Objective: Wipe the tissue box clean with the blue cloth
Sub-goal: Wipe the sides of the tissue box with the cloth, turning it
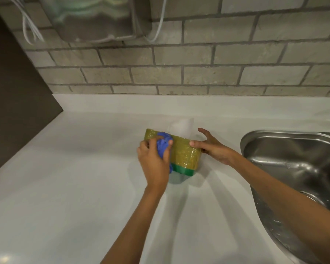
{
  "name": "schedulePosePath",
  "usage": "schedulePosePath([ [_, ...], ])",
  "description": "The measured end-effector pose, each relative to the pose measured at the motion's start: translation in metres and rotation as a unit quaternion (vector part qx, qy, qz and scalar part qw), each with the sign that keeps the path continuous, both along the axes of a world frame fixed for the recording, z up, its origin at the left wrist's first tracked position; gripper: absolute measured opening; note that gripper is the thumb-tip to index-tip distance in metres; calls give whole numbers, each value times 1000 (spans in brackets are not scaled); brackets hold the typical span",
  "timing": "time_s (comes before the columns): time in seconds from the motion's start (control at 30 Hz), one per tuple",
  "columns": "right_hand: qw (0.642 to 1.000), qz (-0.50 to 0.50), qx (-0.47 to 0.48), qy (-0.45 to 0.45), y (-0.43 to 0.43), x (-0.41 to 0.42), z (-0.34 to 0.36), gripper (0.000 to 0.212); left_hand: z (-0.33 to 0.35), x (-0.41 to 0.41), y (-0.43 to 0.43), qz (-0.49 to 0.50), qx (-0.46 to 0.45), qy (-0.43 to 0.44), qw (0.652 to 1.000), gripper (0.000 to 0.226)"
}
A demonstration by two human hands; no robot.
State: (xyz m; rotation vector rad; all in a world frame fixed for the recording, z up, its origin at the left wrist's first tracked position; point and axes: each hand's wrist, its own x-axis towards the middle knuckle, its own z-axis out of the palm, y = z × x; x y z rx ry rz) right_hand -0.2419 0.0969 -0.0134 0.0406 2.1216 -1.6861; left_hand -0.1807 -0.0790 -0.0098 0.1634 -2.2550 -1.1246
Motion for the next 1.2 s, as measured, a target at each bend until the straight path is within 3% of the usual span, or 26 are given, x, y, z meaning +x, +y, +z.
schedulePosePath([
  [0.13, 1000, -20, 4, 8, 5, -1, -4, 98, -18, 25, 21, -90, -86, 5, 992, 34],
  [0.33, 999, -19, 10, 24, 3, 2, -2, 99, -39, 41, -2, -150, -178, 53, 971, 33],
  [0.4, 999, -24, 11, 30, 2, 3, -1, 100, -40, 41, -8, -130, -113, 30, 985, 29],
  [0.5, 998, -38, 10, 45, -1, 5, 2, 104, -34, 40, -6, -80, 100, -20, 992, 24],
  [0.6, 995, -61, 19, 74, -2, 7, 5, 108, -24, 36, 3, -43, 319, -77, 944, 20],
  [0.77, 984, -97, 26, 147, -5, 21, 1, 110, -9, 31, 17, -34, 527, -172, 832, 14],
  [0.87, 968, -120, 81, 206, -8, 33, -1, 113, -7, 32, 23, -67, 584, -205, 783, 7],
  [0.93, 958, -130, 107, 231, -10, 41, -2, 116, -10, 32, 25, -65, 602, -212, 767, 28],
  [1.0, 953, -136, 129, 239, -11, 48, -3, 118, -14, 32, 25, -62, 593, -222, 772, 32],
  [1.2, 945, -146, 156, 247, -16, 68, -11, 124, -28, 27, 18, -47, 530, -260, 806, 14],
])
